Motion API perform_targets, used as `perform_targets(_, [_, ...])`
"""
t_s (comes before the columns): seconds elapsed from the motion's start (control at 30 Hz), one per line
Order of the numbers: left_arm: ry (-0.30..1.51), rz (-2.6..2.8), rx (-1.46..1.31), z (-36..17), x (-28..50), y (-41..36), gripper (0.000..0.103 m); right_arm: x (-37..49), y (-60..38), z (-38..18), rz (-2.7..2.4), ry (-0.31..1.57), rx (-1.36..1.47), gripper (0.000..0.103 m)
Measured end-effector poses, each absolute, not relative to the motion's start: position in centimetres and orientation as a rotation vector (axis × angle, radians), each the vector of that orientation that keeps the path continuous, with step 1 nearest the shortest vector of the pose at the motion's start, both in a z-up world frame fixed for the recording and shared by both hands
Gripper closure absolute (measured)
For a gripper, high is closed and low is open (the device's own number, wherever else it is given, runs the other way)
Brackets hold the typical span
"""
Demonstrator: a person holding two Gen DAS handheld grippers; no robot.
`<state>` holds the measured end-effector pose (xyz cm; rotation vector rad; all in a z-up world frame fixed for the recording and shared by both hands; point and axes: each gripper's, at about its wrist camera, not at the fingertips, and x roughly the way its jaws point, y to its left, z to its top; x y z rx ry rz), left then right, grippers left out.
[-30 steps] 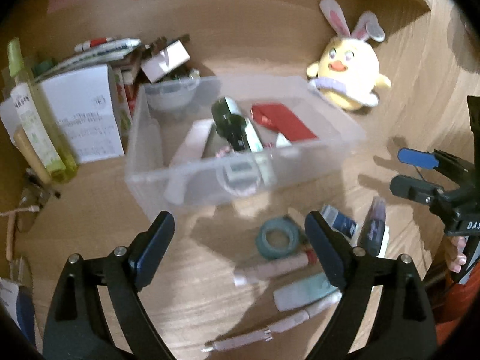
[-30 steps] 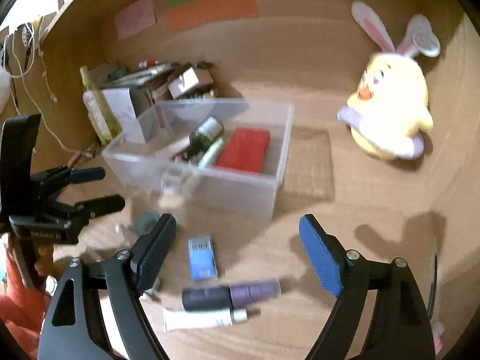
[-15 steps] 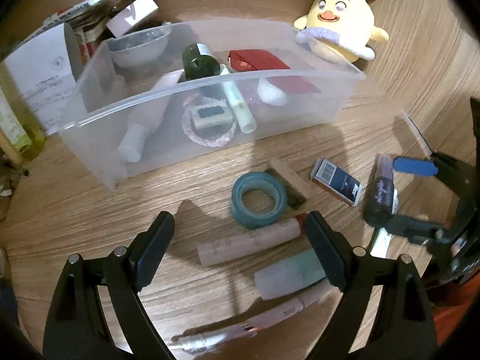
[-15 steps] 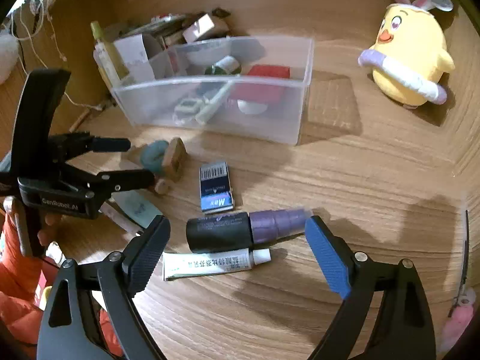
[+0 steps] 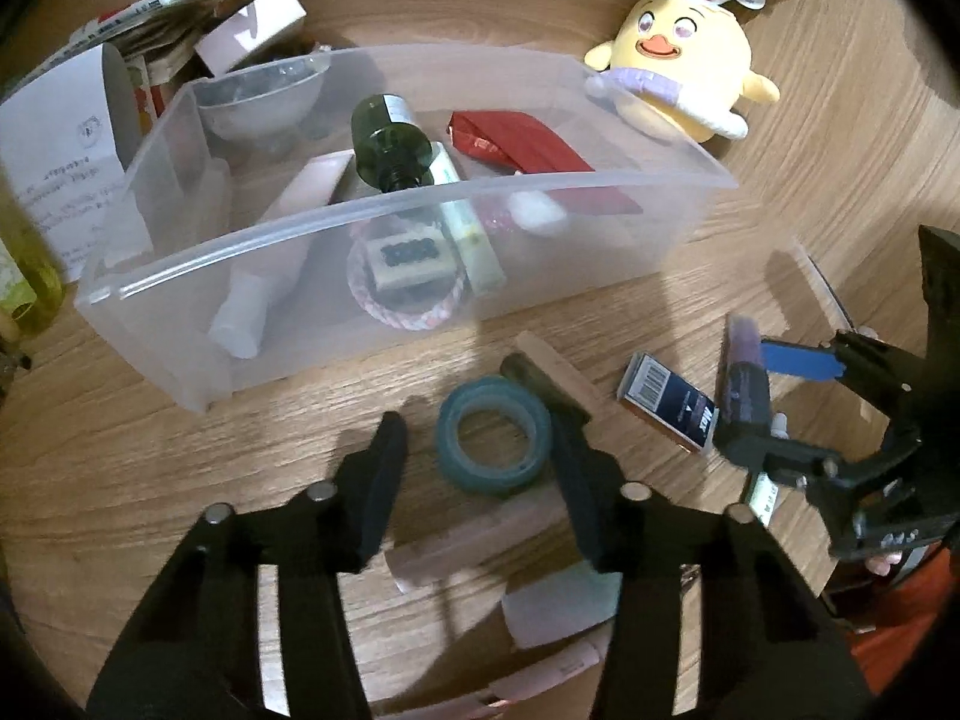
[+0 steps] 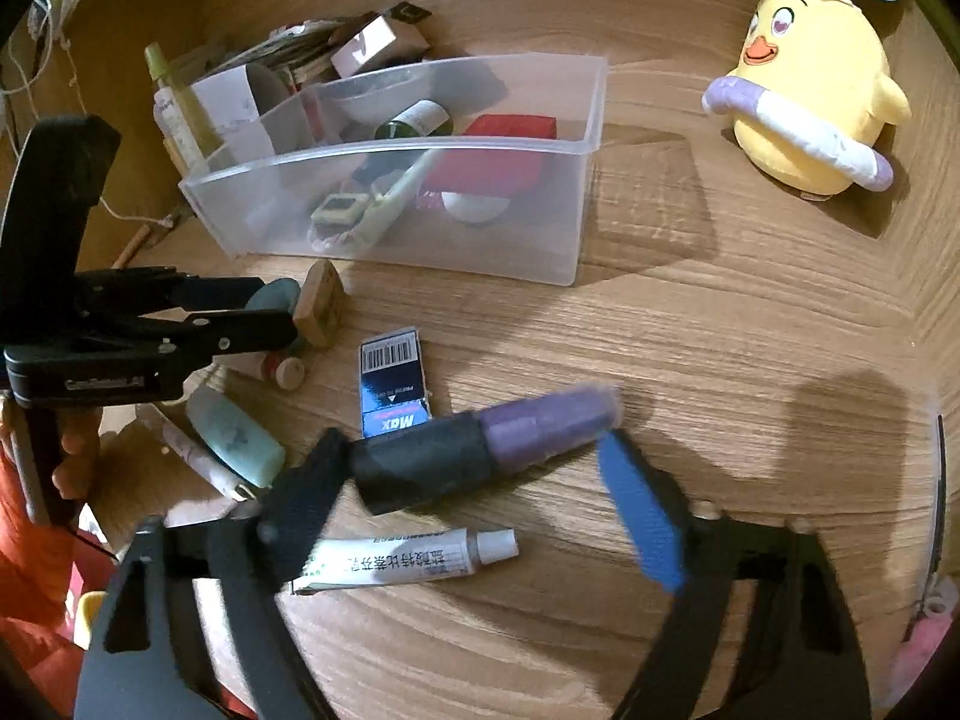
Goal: Organize objects
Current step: 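Grasp the teal tape roll with the left tool while the right grasps the purple-capped black bottle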
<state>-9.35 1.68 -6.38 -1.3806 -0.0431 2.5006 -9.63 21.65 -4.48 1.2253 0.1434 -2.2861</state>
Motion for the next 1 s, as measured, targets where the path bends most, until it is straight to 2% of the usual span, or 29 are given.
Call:
perform_targets(0.03, [-0.048,2.5,-1.381,-6.4,-9.4,1.6,0.063,-9.7,21.7,-4.4,-2.294,0.135,1.226,0.042])
perform_targets(0.13, [-0.059,2.514,-1.375,-6.3,-9.5,1.4,0.063,-10.0,22.1,-4.0,-2.313,0.103,1.213,0.042])
perform_targets(0.17, [-0.061,2.521,-1.371,-6.2,-9.5,1.3,0.063,-10.0,22.2,-3.9,-2.32,0.096,1.205,0.045])
perform_targets(0.2, [-0.066,2.527,-1.366,-6.0,-9.4,1.2,0.063,-10.1,22.2,-3.7,-2.319,0.094,1.199,0.059])
perform_targets(0.27, [-0.079,2.541,-1.35,-5.6,-9.2,0.9,0.063,-10.2,22.4,-3.3,-2.318,0.085,1.194,0.066])
perform_targets(0.47, [-0.062,2.595,-1.275,-3.5,-8.4,0.7,0.063,-10.4,22.9,-3.1,-2.3,0.051,1.224,0.065])
perform_targets(0.53, [-0.058,2.614,-1.246,-2.8,-8.1,0.7,0.063,-10.8,23.6,-3.0,-2.297,-0.029,1.252,0.059])
perform_targets(0.6, [-0.046,2.644,-1.207,-1.9,-7.9,0.7,0.063,-11.3,24.1,-2.9,-2.329,-0.084,1.259,0.045])
perform_targets(0.77, [-0.075,2.673,-1.154,-0.6,-8.1,0.5,0.063,-12.8,23.5,-3.5,-2.371,-0.102,1.295,0.044])
perform_targets(0.83, [-0.083,2.687,-1.136,-0.2,-8.3,0.3,0.063,-13.0,23.2,-3.9,-2.386,-0.073,1.308,0.048])
perform_targets(0.97, [-0.095,2.723,-1.088,1.1,-8.6,-0.3,0.063,-12.8,23.2,-4.2,-2.409,-0.009,1.302,0.078])
perform_targets(1.0, [-0.096,2.73,-1.082,1.3,-8.6,-0.4,0.063,-12.7,23.4,-4.2,-2.408,-0.01,1.302,0.08])
